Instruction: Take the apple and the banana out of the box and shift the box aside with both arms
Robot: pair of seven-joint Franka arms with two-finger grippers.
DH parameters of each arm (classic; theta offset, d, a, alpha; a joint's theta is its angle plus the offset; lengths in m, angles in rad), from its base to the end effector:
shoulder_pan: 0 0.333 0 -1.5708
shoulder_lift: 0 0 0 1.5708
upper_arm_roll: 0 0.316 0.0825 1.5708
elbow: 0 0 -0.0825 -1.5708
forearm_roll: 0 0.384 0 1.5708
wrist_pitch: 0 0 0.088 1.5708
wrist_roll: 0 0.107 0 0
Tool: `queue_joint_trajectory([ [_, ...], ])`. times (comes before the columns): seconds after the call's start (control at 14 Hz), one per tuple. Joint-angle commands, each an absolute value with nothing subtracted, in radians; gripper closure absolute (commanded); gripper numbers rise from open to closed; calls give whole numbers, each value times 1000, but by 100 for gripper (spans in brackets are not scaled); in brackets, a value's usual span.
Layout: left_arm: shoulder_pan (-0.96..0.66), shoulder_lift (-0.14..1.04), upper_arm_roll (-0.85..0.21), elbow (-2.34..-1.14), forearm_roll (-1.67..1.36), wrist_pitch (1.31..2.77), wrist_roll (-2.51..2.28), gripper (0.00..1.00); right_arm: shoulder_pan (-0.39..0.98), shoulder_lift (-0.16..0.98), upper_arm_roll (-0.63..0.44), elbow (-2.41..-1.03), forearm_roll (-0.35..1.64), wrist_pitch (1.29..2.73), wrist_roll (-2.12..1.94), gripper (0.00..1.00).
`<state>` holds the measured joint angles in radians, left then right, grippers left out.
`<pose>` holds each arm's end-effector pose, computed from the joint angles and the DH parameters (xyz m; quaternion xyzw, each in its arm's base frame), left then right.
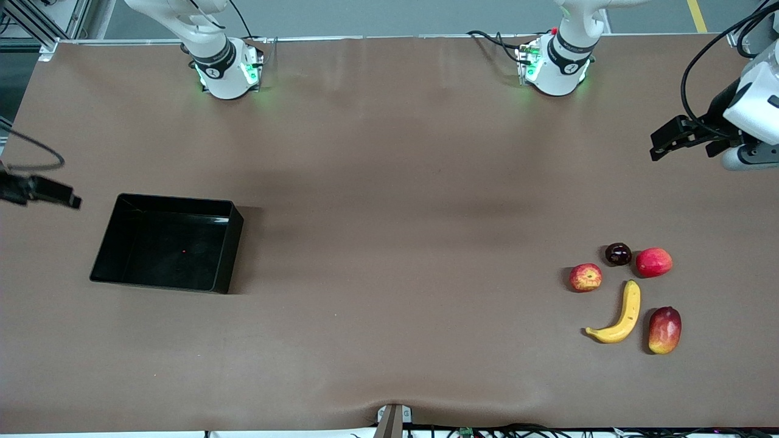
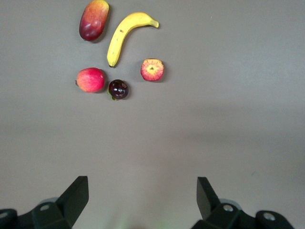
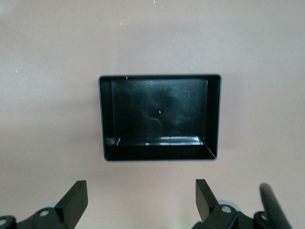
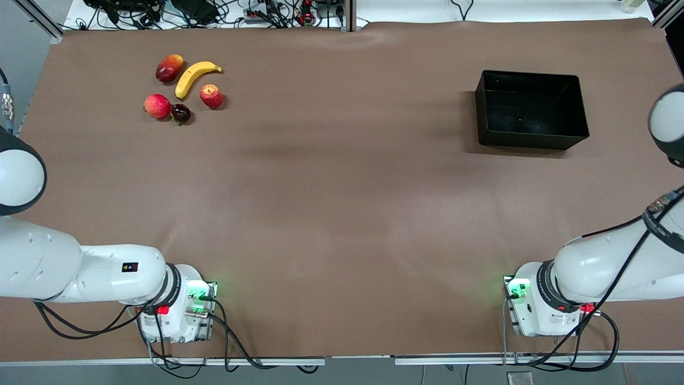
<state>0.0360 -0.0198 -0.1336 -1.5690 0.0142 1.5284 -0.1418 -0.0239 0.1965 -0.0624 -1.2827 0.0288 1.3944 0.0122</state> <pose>0.5417 -0.0522 0.6325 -0.9997 -0.0223 0.0094 0.0096 0.5944 -0.0436 0.6302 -0.9980 0.0469 0.0419 0.0097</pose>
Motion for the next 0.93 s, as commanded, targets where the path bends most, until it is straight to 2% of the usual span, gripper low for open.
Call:
queue_joint_trajectory([
  [0.0,43,-37,-144,-1569,-5,1520,-156,0,-21,-9,-58,-1549,-6,1436,31,0],
  [0.21,41,-37,-146,-1569,-3,1525,-158,0,-29,-76,-61,-1591,-18,1468,23,0],
  [0.86,35,6,-144,-1502,6,1525,-155,0,-48,-48,-61,-1585,-21,1522,-20,0],
])
